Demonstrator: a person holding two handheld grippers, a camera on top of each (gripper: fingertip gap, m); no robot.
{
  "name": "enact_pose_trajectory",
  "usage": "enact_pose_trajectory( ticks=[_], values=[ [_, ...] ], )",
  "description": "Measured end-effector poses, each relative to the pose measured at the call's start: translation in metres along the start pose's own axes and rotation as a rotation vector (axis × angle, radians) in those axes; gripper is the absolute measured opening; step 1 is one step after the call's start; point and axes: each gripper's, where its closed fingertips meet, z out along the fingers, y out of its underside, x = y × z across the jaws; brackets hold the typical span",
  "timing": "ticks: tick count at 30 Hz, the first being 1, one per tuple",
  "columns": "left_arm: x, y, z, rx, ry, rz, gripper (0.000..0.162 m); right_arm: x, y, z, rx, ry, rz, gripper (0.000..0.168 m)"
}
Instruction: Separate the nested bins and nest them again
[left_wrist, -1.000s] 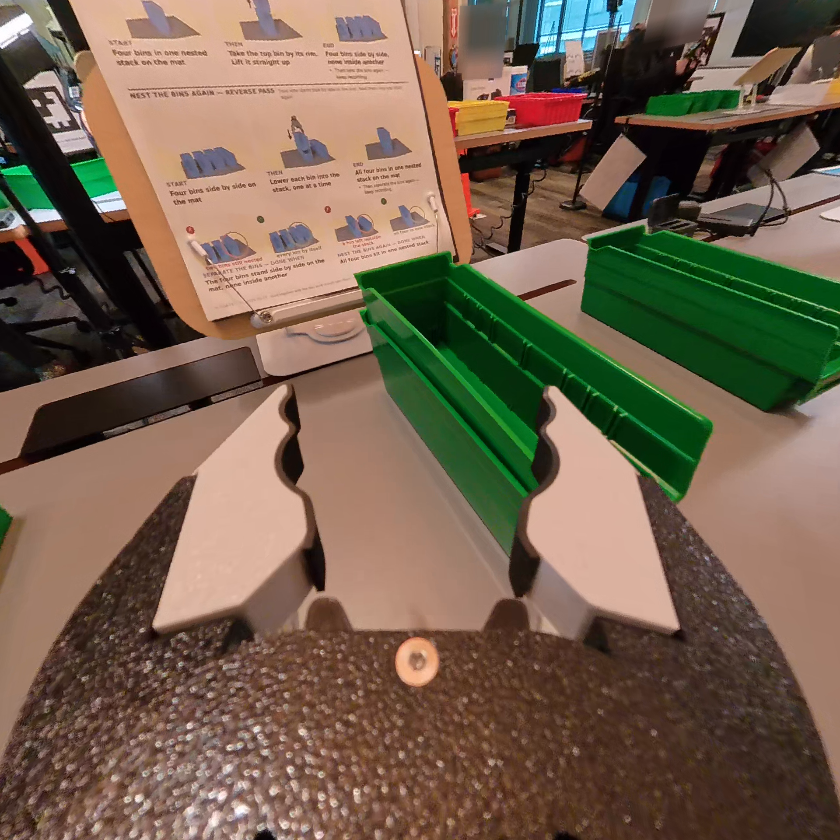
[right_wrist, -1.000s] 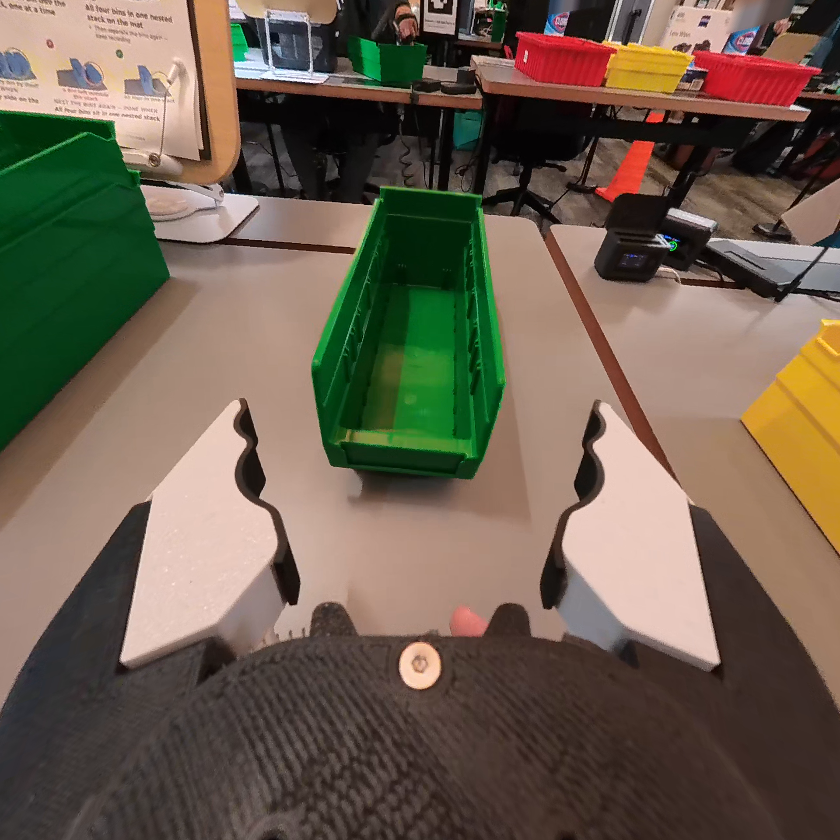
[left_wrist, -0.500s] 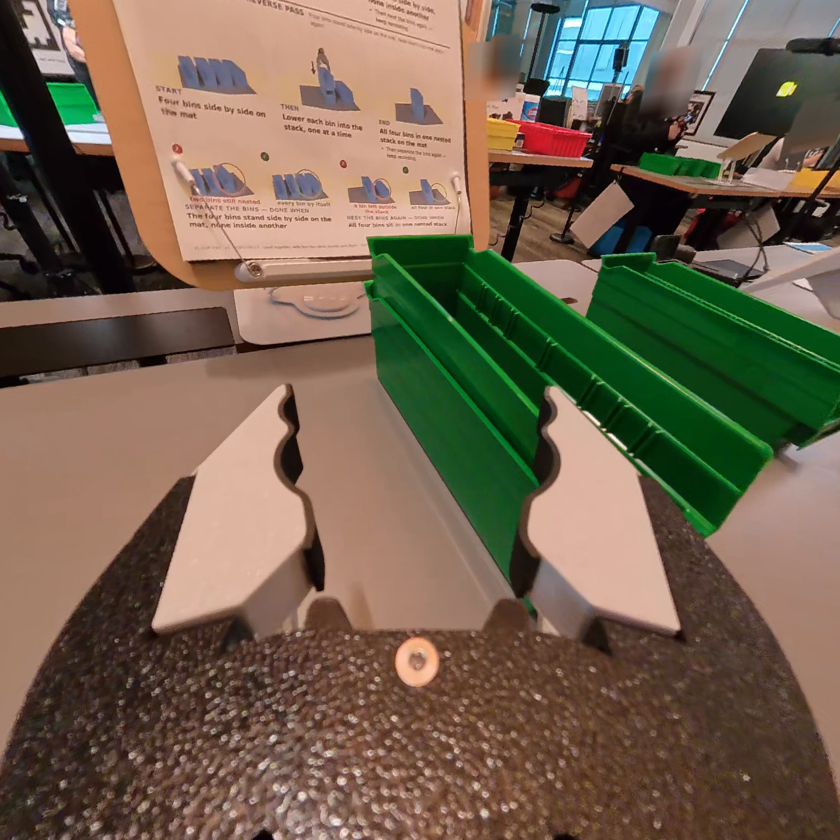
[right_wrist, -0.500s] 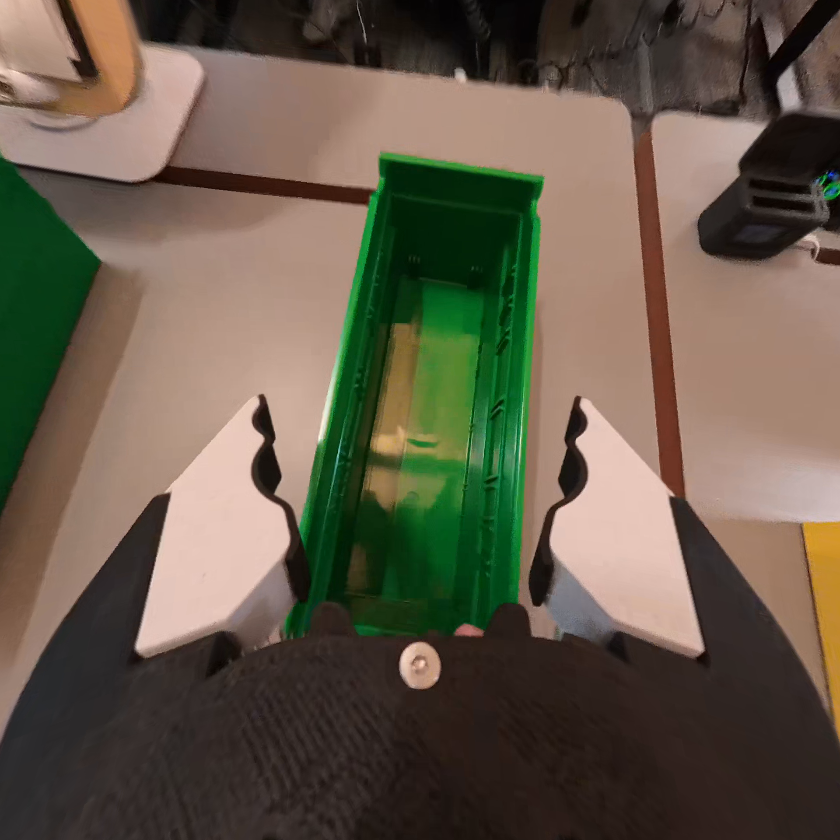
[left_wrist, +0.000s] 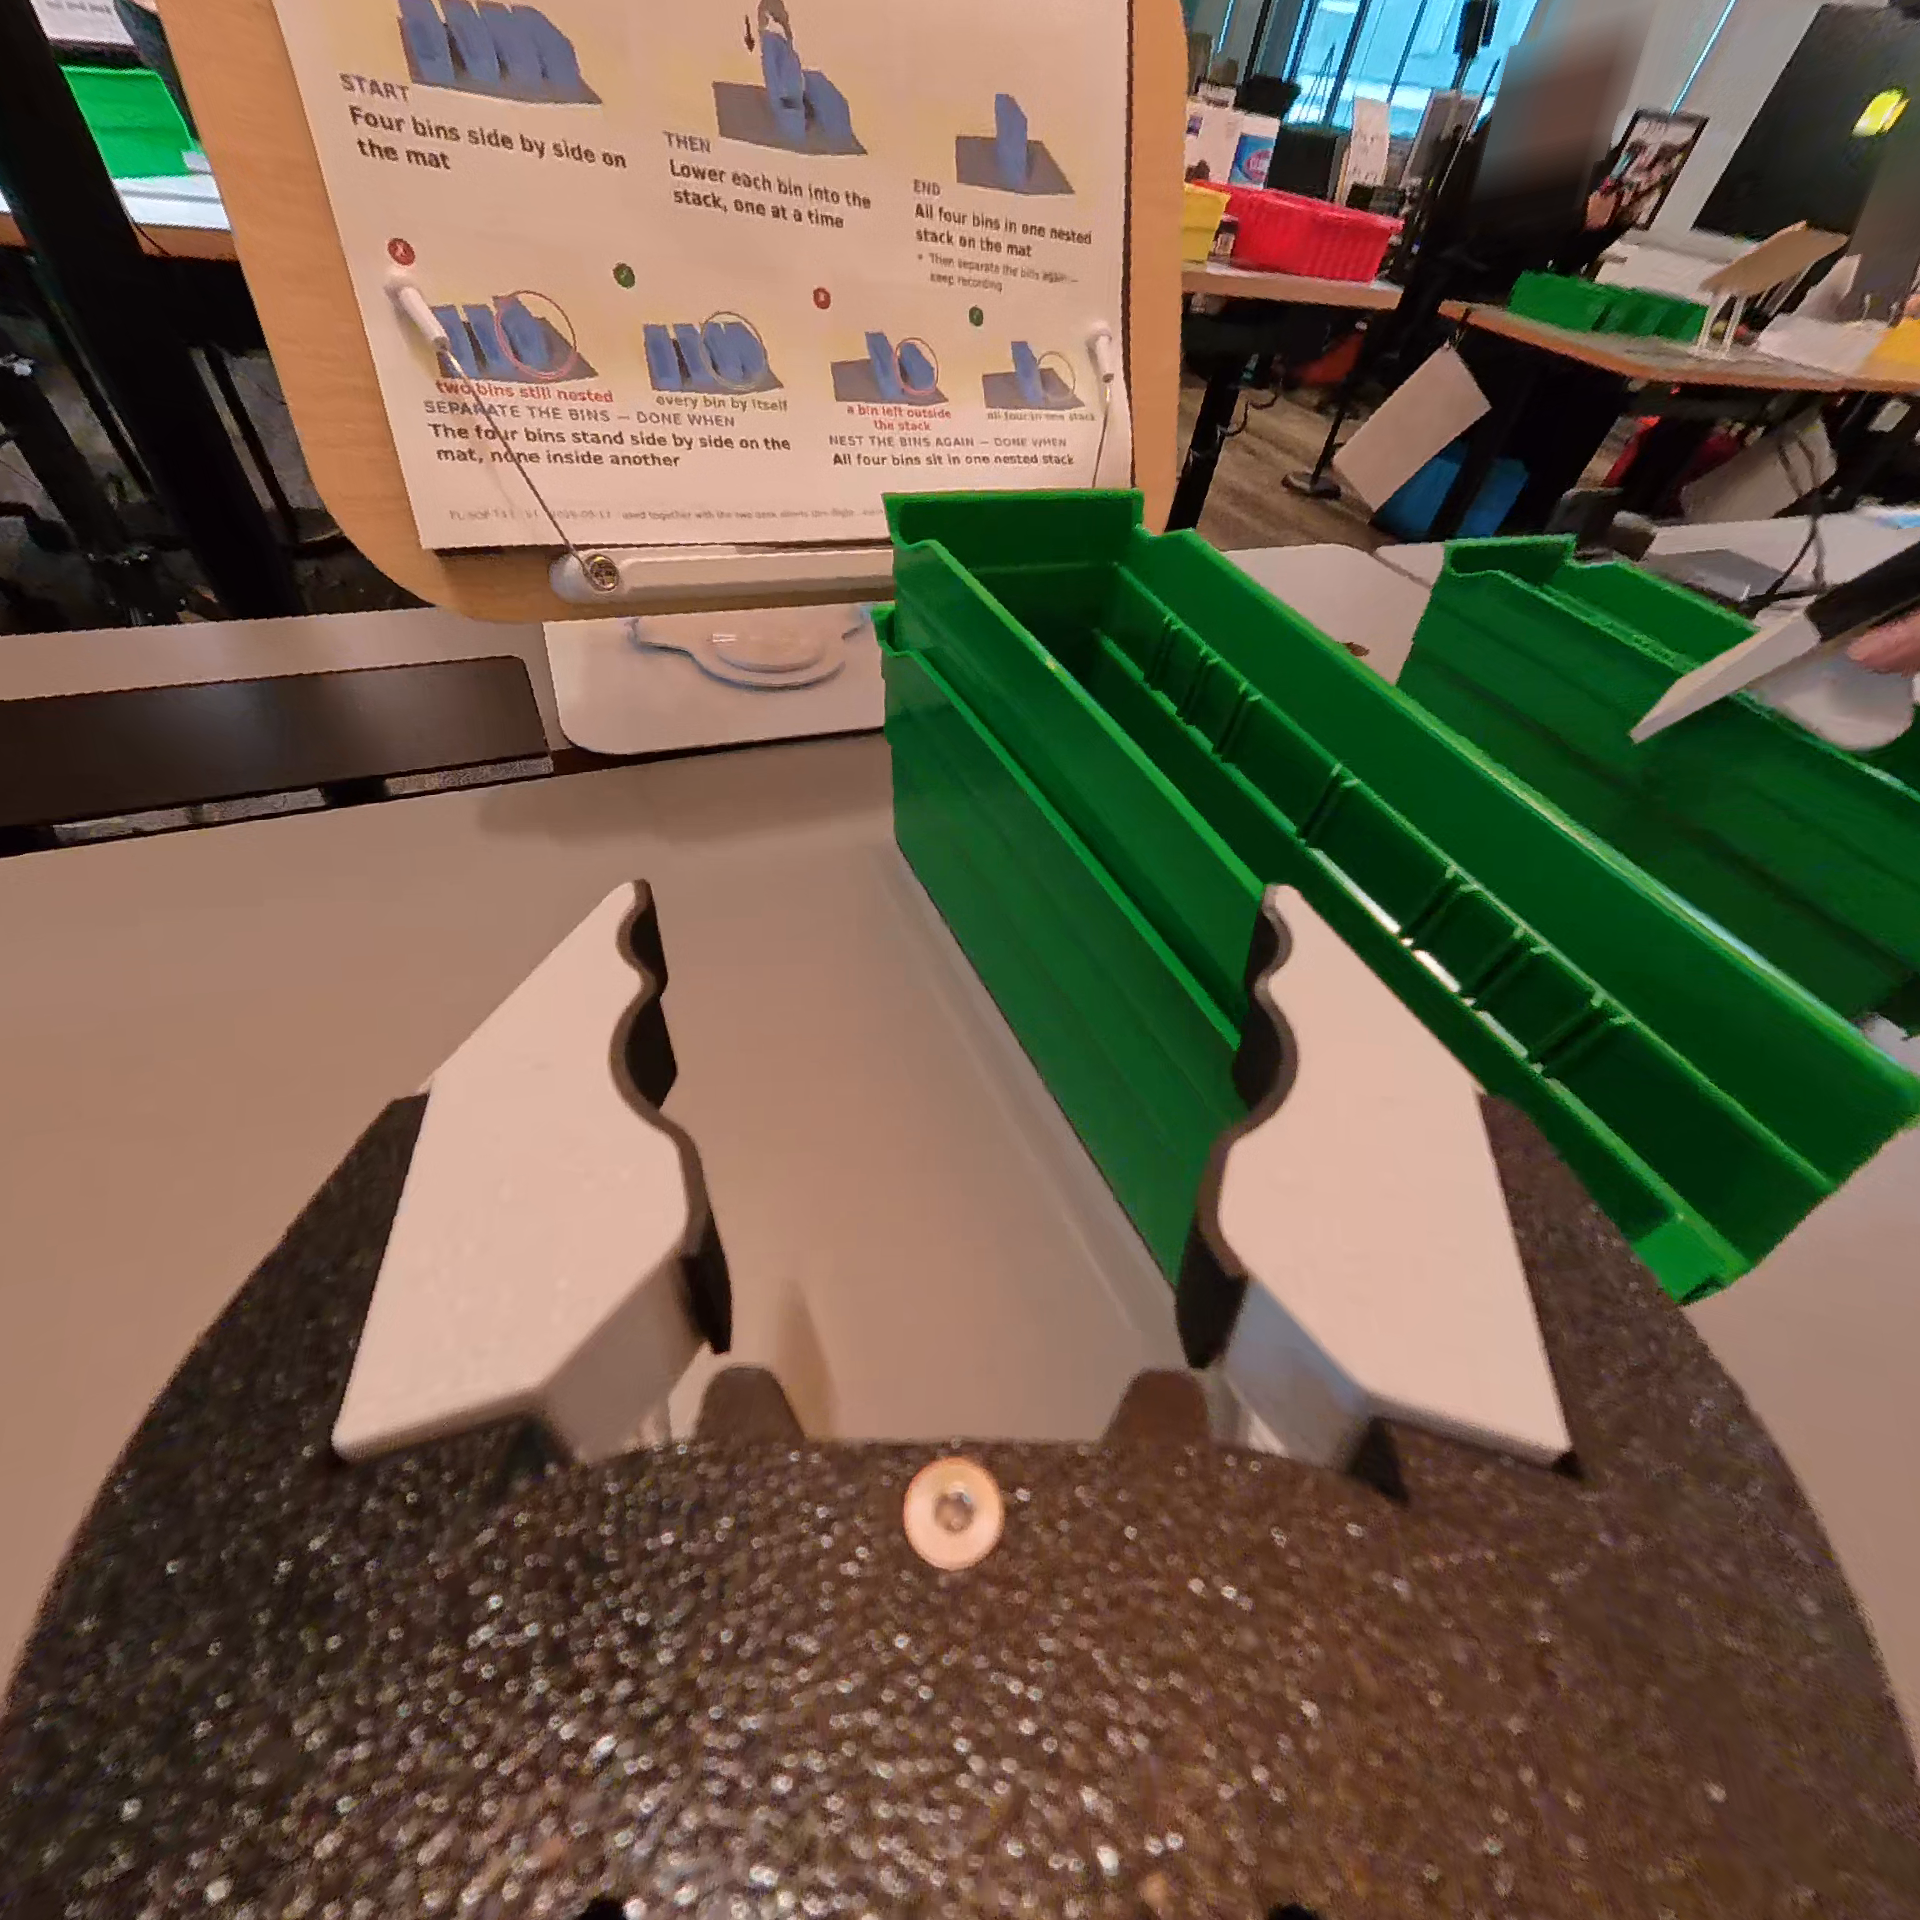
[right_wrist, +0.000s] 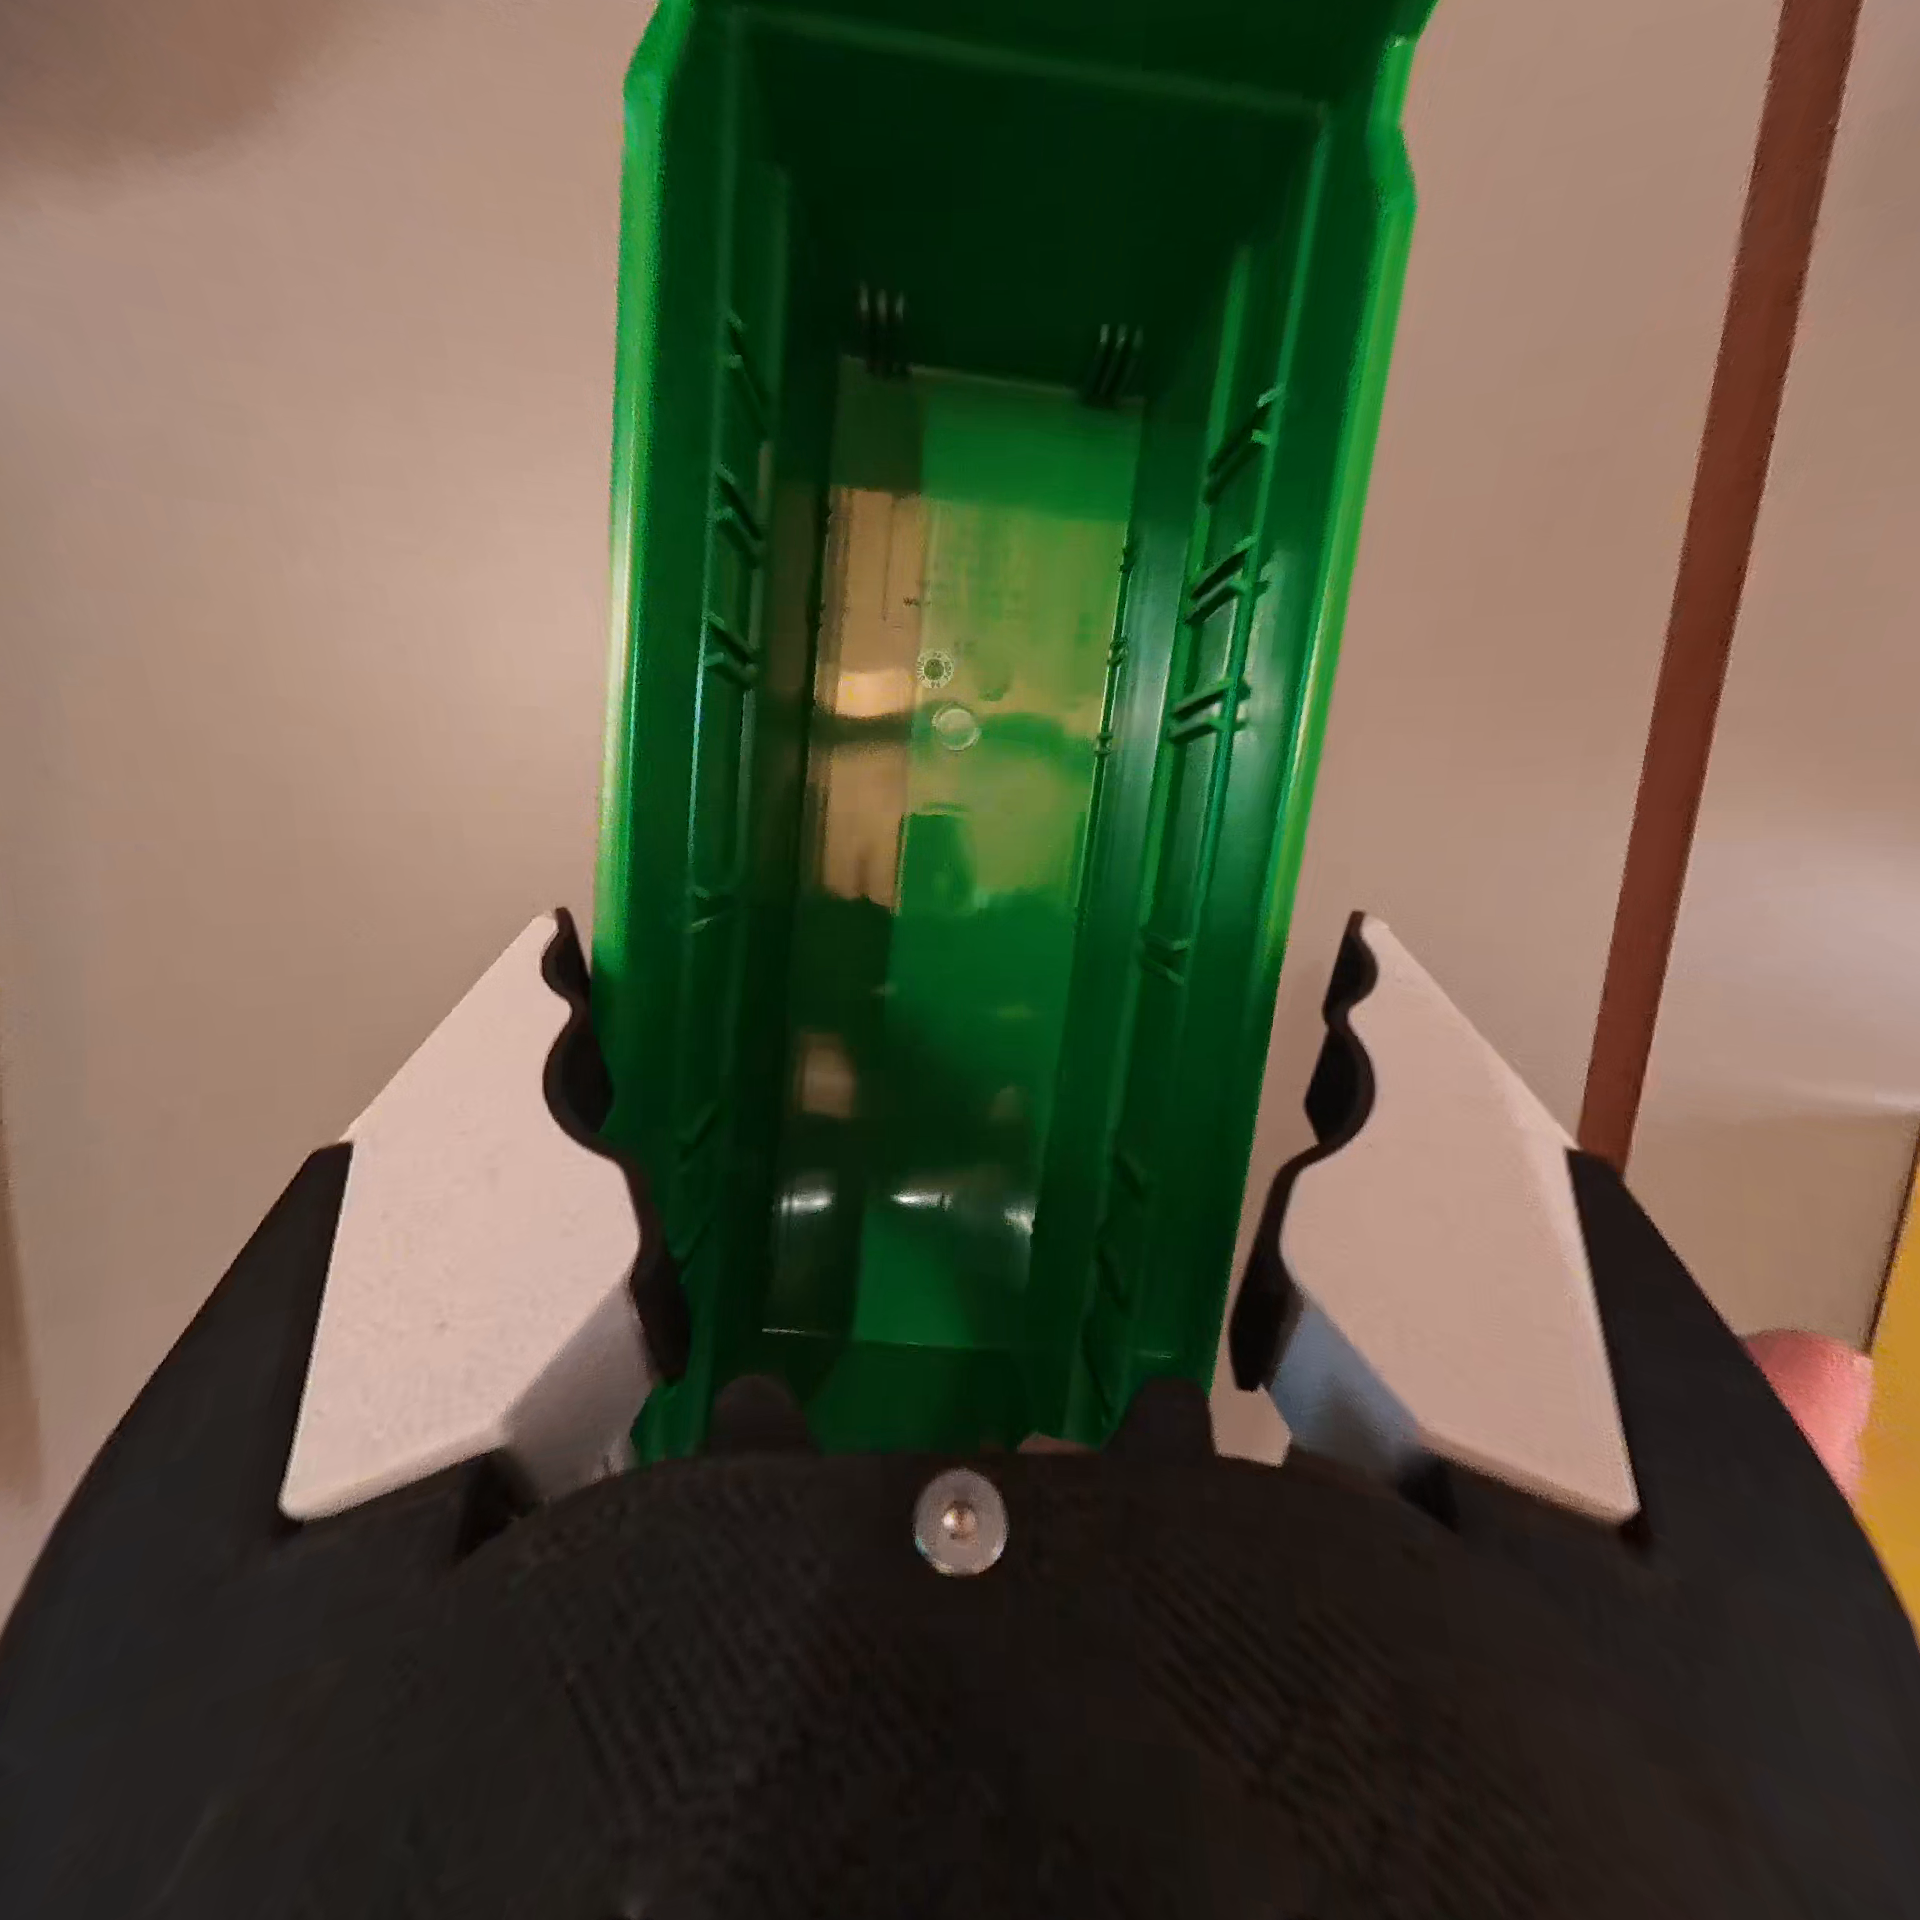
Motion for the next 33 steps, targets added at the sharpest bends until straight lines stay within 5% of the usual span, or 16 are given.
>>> enact_pose_trajectory(
  ticks=[4,28,33],
  values=[
    [0.033,-0.005,-0.001,0.023,0.146,-0.034,0.111,0.002,0.001,-0.001,-0.023,-0.03,0.011,0.139],
    [0.035,0.02,0.007,-0.072,0.174,-0.062,0.111,-0.007,0.017,0.005,-0.146,-0.074,0.0,0.135],
    [0.036,0.019,0.006,-0.073,0.192,-0.075,0.11,-0.006,0.013,0.004,-0.17,-0.07,0.027,0.116]
  ],
)
